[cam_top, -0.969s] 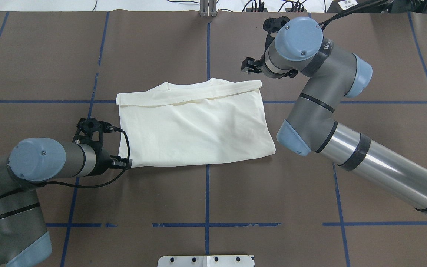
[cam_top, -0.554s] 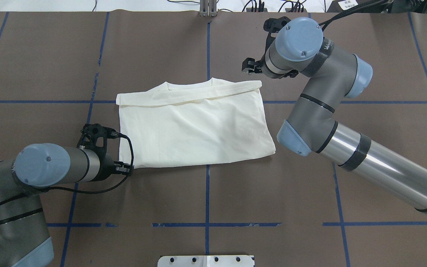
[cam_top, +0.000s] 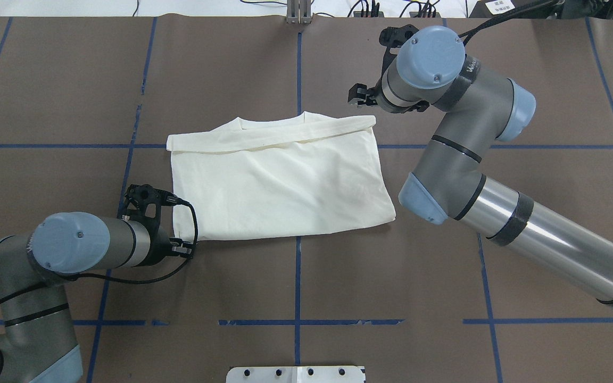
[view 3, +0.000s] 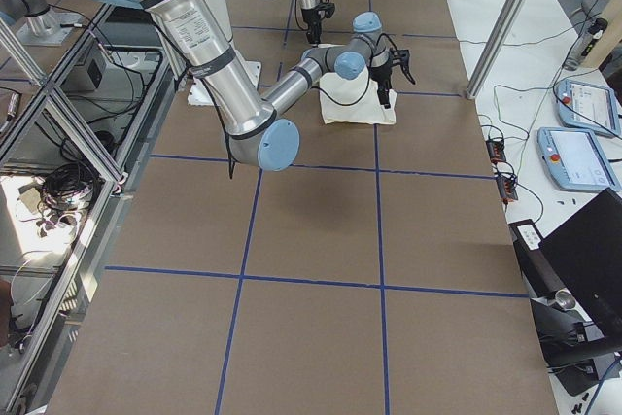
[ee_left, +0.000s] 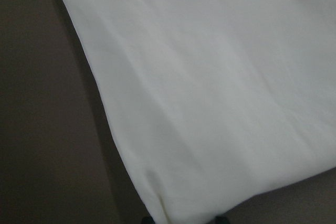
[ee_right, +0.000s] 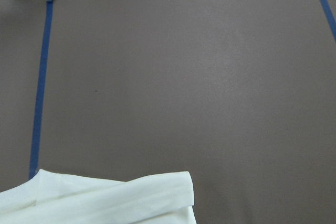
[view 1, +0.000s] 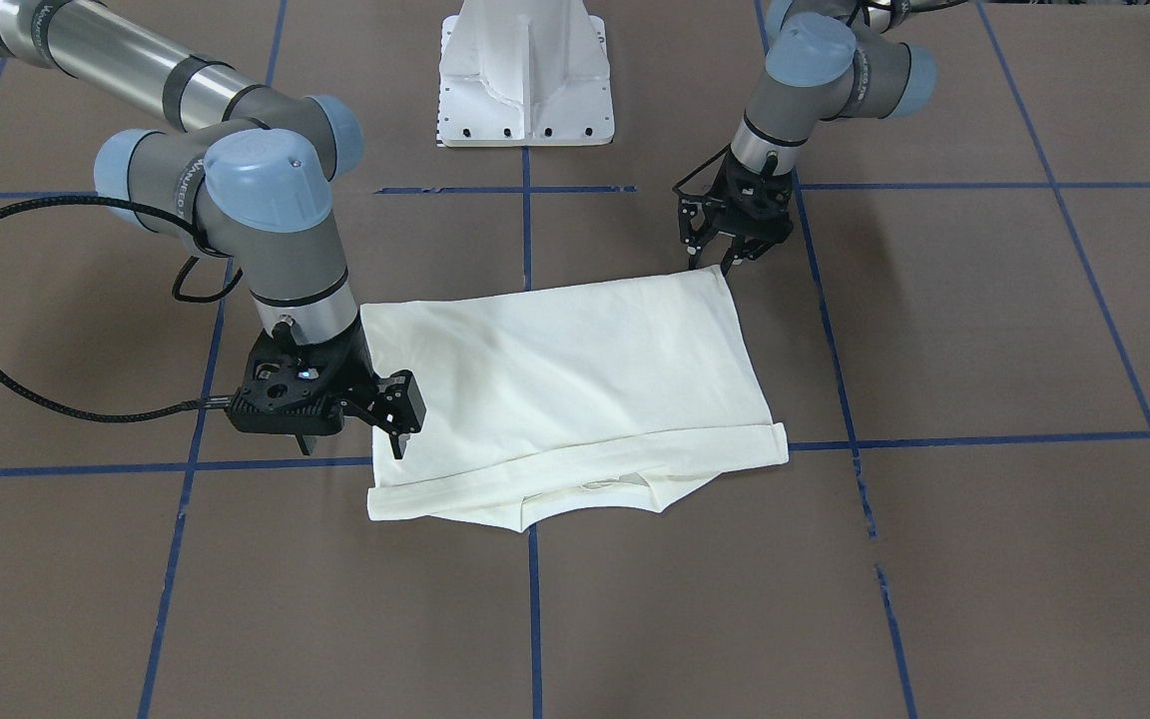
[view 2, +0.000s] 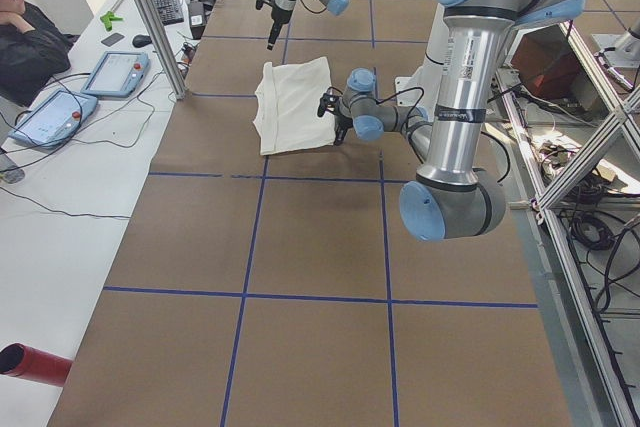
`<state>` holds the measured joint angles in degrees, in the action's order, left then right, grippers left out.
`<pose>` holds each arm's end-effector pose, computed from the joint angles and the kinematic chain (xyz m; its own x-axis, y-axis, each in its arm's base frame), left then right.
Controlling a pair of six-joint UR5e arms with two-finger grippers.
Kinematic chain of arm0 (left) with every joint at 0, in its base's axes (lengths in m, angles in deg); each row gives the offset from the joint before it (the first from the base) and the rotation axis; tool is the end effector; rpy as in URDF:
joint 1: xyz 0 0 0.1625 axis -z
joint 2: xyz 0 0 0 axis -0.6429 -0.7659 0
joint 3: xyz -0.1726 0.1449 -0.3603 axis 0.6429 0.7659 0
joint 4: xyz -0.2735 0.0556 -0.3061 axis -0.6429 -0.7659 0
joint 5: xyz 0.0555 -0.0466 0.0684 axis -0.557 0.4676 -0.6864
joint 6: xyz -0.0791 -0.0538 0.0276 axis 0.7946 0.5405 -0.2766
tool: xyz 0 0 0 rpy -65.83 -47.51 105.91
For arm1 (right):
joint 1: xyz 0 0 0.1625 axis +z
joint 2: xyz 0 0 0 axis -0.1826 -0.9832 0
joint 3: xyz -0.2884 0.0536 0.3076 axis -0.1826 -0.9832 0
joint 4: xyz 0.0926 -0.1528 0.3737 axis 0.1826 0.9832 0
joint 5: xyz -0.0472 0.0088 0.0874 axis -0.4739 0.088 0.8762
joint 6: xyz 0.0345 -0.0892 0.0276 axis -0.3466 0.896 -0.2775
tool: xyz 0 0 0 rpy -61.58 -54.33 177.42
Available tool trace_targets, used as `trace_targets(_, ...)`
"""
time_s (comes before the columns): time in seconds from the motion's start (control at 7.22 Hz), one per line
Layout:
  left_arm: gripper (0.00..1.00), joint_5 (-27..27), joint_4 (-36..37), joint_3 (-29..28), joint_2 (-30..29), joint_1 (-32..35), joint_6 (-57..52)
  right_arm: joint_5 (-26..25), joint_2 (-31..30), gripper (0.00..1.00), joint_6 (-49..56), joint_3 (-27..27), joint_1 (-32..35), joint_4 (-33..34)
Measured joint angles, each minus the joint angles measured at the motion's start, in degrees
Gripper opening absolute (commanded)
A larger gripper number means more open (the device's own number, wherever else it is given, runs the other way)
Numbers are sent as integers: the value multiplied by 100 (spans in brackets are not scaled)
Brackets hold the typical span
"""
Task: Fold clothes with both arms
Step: 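Move the left gripper to the folded shirt's near corner and grasp it, then drag the folded shirt with the left gripper, rotating it upright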
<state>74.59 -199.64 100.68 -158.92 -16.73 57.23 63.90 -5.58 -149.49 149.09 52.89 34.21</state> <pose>0.4700 -0.3341 0.3667 0.5953 0.2357 -0.7682 0.0330 0.9480 0.3164 -0.4525 -0.5719 0.2589 0.6770 0.1068 0.7282 -0.3466 0.9191 0.1875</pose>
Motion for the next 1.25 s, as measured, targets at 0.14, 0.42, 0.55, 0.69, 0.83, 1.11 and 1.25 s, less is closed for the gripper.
trace_targets(0.14, 34, 0, 0, -59, -27, -10, -2, 0, 0, 100, 2, 0, 0, -3)
trace_targets(0.42, 0, 0, 0, -123, -90, -21, 0, 0, 0, 100, 3, 0, 0, -4)
trace_targets(0.55, 0, 0, 0, -125, -109, -23, 3, 0, -1, 100, 3, 0, 0, -4)
trace_targets(0.69, 0, 0, 2, -110, -117, -16, 2, 0, -1, 100, 3, 0, 0, -4)
trace_targets(0.83, 0, -33, 6, -86, -117, 28, -5, 0, 1, 100, 3, 0, 0, -5)
trace_targets(1.11, 0, -184, 16, -94, -81, 288, -112, 0, 7, 100, 3, 0, 0, -5)
trace_targets(1.25, 0, -214, 22, -161, -74, 512, -301, 0, 7, 100, 3, 0, 0, -5)
